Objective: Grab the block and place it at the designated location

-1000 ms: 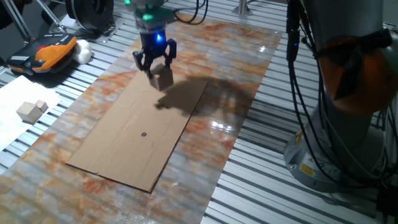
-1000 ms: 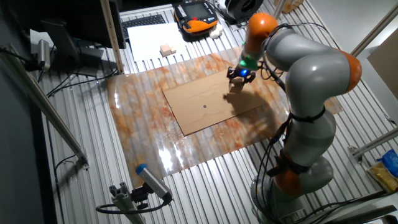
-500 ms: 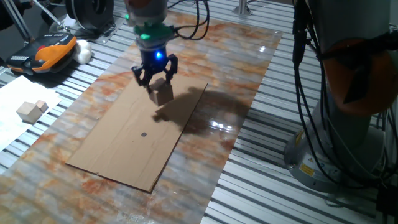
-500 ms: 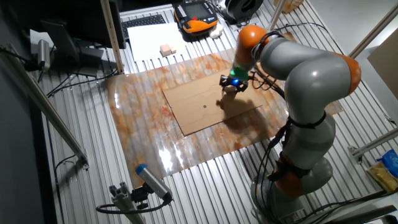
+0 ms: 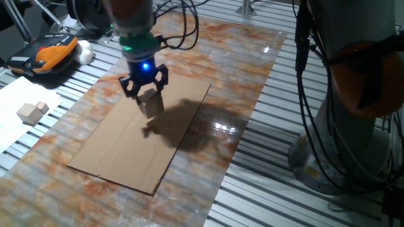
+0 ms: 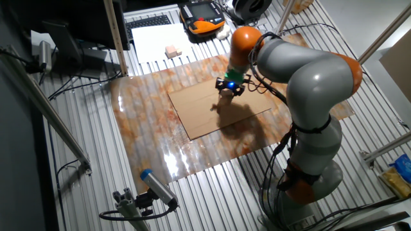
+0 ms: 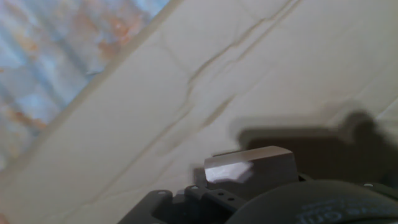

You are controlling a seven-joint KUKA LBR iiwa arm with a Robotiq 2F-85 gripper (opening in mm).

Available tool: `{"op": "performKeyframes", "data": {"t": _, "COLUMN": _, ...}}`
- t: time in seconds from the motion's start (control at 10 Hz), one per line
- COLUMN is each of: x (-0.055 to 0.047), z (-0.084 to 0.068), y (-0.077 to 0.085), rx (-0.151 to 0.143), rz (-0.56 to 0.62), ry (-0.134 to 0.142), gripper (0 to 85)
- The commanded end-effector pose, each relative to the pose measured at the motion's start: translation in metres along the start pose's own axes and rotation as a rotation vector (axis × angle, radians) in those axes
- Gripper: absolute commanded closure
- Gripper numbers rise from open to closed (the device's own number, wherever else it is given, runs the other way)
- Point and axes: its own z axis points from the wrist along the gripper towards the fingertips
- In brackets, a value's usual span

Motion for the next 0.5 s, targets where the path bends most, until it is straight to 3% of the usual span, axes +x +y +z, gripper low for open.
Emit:
{"op": "performKeyframes", "data": {"t": 0.0, "x": 0.0115, "z": 0.0010, "y": 0.0150, "rx": 0.006, "rz": 0.008, "ry": 0.000, "gripper": 85.0}}
{"op": "performKeyframes", "data": {"t": 0.3, "x": 0.0169, "z": 0.0047, "y": 0.0150, "rx": 0.019, "rz": 0.068, "ry": -0.001, "gripper": 85.0}}
{"op": "performKeyframes", "data": {"t": 0.4, "x": 0.0140, "z": 0.0072, "y": 0.0138, "rx": 0.030, "rz": 0.076, "ry": -0.002, "gripper": 85.0}}
